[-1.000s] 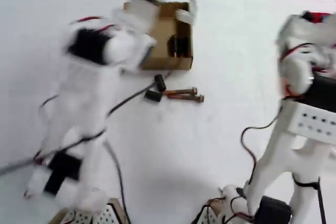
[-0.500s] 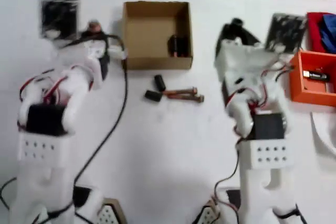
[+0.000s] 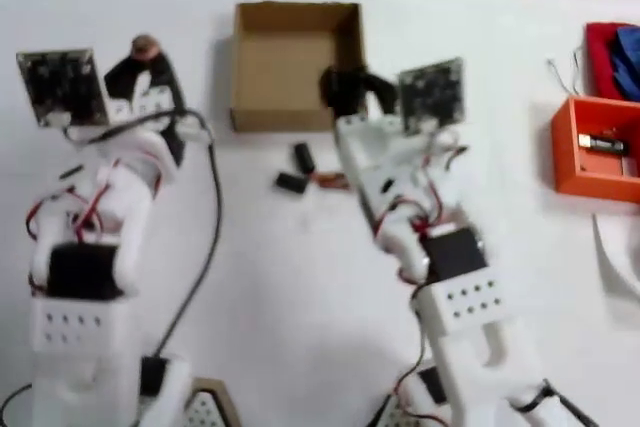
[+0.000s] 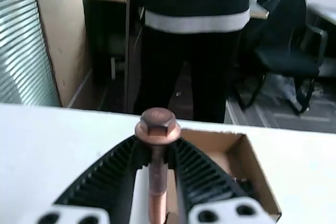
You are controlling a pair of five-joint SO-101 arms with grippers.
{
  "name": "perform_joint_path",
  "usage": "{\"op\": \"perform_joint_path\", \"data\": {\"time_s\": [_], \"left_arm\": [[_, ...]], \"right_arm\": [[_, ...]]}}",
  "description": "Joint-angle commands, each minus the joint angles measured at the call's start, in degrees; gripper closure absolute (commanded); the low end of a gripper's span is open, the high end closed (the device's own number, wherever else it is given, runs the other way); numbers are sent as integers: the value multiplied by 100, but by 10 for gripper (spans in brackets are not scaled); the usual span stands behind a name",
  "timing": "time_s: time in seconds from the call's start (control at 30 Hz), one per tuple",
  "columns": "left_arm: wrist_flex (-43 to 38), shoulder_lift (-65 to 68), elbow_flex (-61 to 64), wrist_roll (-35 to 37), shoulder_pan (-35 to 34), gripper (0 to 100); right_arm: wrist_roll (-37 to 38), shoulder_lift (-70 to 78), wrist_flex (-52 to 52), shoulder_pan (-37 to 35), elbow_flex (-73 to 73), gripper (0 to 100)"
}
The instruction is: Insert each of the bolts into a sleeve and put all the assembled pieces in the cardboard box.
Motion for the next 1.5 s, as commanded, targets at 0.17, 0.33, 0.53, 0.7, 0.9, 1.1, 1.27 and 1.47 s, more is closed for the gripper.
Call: {"op": "perform_joint_path", "data": {"time_s": [0.17,0.33,0.53,0.7,0.9,1.1,1.27,1.47], "left_arm": [[-2505,-721,1095,167,554,976],[-2426,-624,681,1292,1204,976],[-1327,273,-664,1442,1767,976],[-1002,835,-1701,1442,2215,976],[-923,1064,-2202,1442,2391,976],[-923,1081,-2281,1407,2382,976],[-905,1073,-2299,1407,2382,976],[-466,1029,-1982,1424,2391,976]], "right_arm": [[149,-444,-101,-224,53,975],[158,-1385,-154,-242,475,975],[158,-1402,-655,-242,624,975],[167,-989,-1525,-215,659,975],[167,-681,-1684,-224,642,975],[176,-681,-1675,-251,659,975],[1108,-769,-1147,-207,800,975],[1363,-2185,-804,-189,1591,975]]}}
